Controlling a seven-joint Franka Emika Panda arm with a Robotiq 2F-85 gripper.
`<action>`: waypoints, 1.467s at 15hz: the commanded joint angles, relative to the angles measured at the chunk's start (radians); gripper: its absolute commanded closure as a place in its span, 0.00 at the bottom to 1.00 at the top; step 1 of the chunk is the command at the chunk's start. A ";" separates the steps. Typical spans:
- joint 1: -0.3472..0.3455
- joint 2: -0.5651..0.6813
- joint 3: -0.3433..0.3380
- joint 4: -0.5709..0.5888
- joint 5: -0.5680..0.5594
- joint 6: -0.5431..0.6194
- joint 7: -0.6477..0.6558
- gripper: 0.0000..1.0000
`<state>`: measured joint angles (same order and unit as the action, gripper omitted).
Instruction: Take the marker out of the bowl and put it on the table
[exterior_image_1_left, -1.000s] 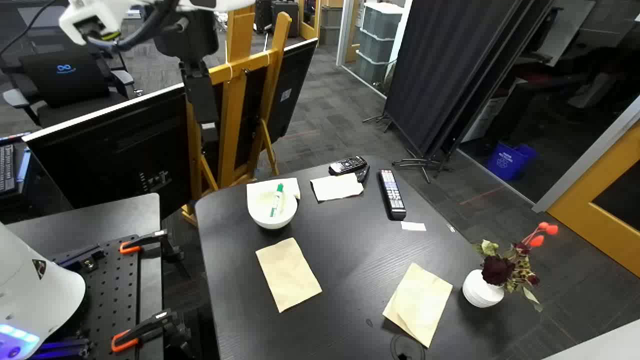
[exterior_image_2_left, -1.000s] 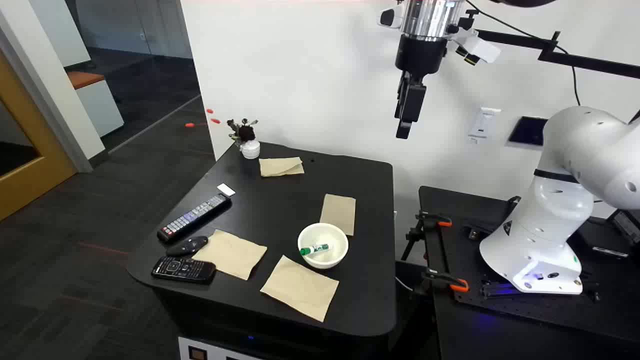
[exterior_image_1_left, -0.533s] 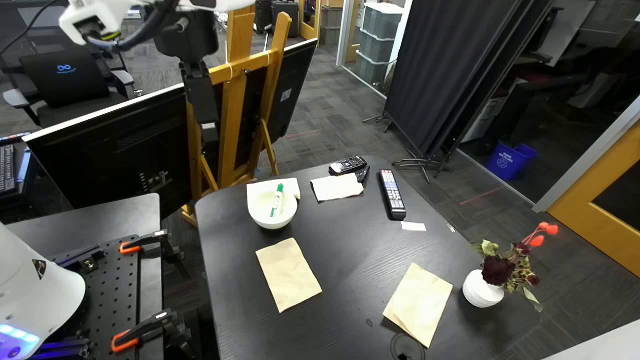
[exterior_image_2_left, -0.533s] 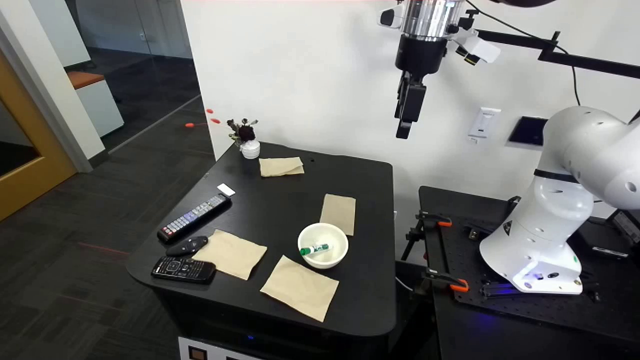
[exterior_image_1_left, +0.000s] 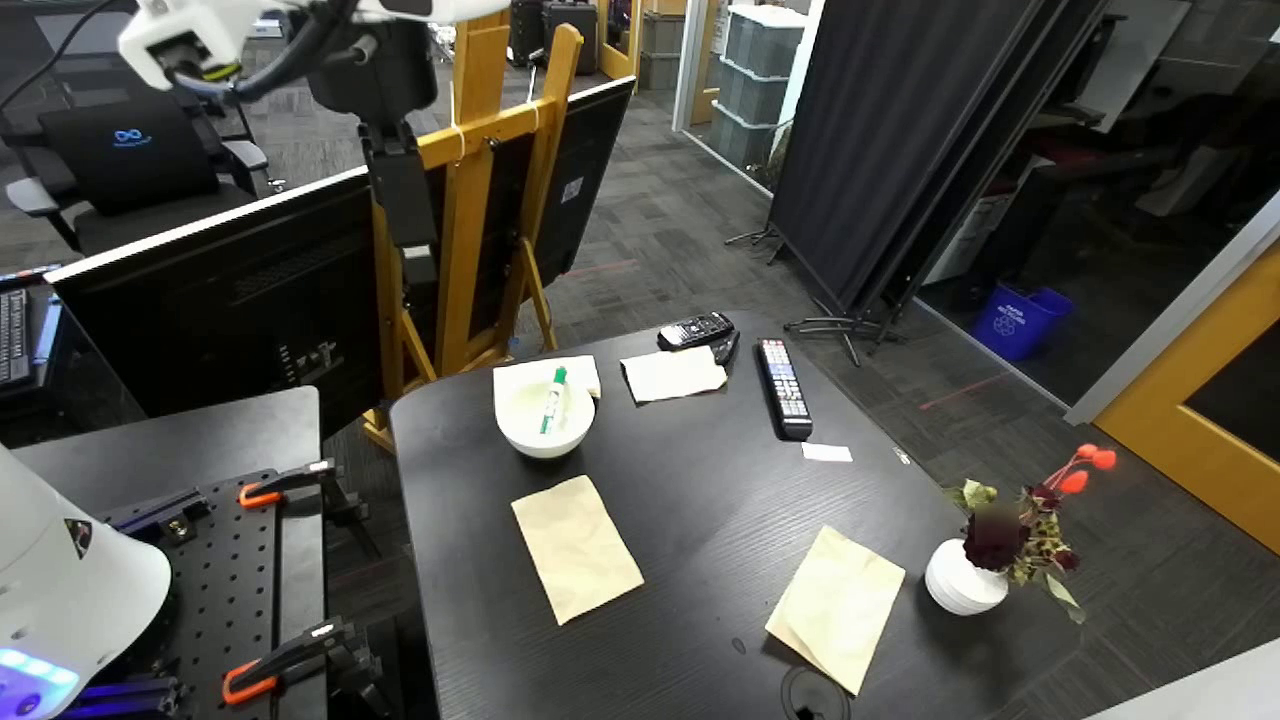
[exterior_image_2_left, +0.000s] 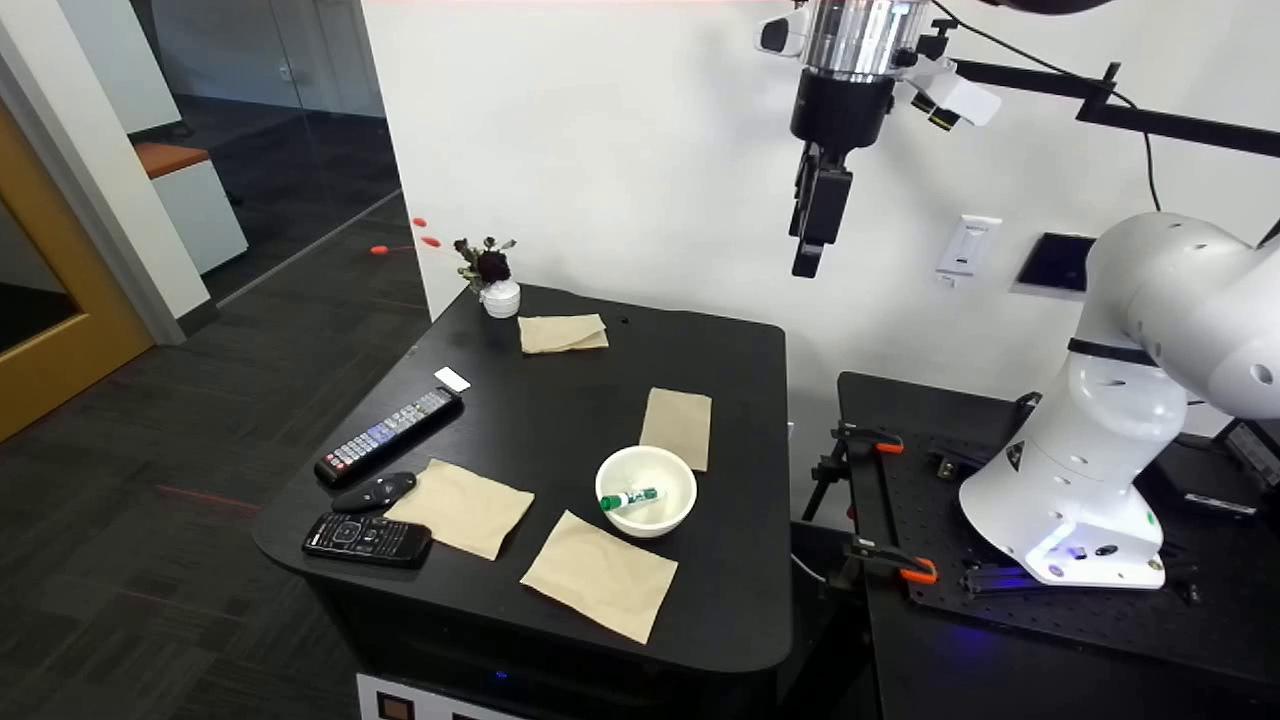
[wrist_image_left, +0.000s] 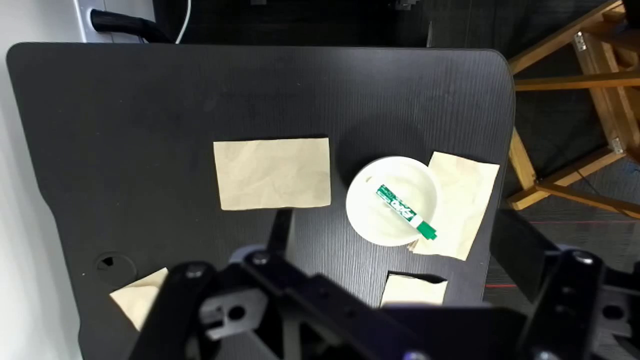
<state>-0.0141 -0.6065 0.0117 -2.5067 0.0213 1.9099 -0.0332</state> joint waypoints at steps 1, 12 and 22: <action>0.020 0.019 -0.007 -0.004 0.006 0.026 -0.012 0.00; 0.123 0.157 -0.065 -0.088 0.157 0.328 -0.281 0.00; 0.126 0.183 -0.055 -0.118 0.138 0.368 -0.296 0.00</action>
<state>0.1084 -0.4231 -0.0398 -2.6264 0.1619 2.2796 -0.3317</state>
